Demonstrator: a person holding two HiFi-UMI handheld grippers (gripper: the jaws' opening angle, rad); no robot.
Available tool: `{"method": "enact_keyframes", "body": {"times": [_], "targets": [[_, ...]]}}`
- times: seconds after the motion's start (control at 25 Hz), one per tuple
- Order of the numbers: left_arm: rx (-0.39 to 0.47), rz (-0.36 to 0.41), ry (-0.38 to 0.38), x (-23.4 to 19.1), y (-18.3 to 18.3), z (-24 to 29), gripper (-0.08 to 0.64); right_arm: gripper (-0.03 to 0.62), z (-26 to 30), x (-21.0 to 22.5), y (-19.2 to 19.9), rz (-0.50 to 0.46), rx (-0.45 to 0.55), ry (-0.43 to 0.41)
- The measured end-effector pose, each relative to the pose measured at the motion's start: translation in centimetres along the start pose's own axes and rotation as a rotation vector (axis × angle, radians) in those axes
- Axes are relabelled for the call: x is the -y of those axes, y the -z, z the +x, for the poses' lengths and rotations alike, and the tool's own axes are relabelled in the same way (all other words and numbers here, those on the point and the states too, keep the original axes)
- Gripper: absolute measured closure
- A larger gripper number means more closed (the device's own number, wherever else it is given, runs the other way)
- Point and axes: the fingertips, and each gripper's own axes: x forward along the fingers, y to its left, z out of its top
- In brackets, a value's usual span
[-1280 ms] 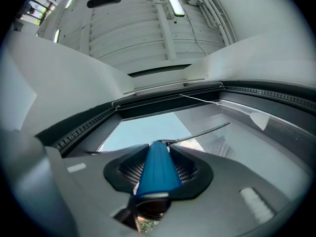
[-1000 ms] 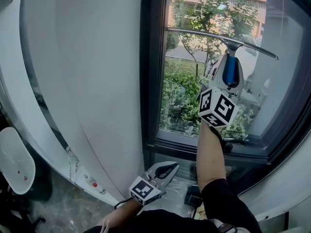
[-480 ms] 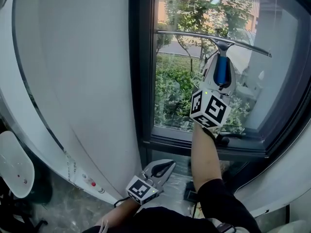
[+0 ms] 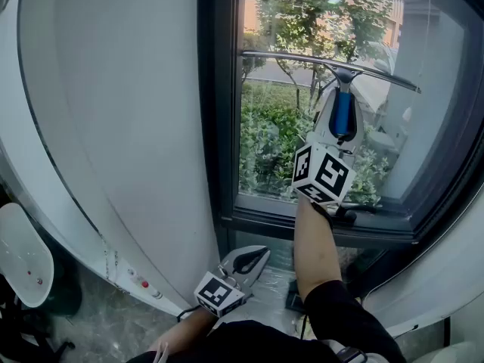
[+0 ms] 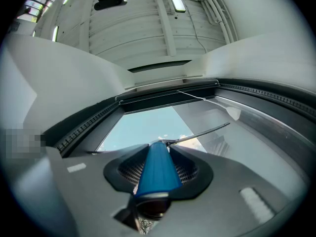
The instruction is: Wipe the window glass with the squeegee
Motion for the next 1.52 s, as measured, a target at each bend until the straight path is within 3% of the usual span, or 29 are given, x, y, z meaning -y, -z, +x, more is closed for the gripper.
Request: {"method": "enact_keyframes", "body": {"times": [0.72,1.52], "targets": [[0.014,0.021,-0.023,-0.7,-0.4,-0.4,0.558,0.460,-2.2,0.4,1.1,-0.018,-0.031,-0.004],[-0.014,-0.022,-0.056,-1.0,1.1,-1.7,0.558,0.460,-5.1,0.8,3.0,-0.027,-0.072,0.004]]}}
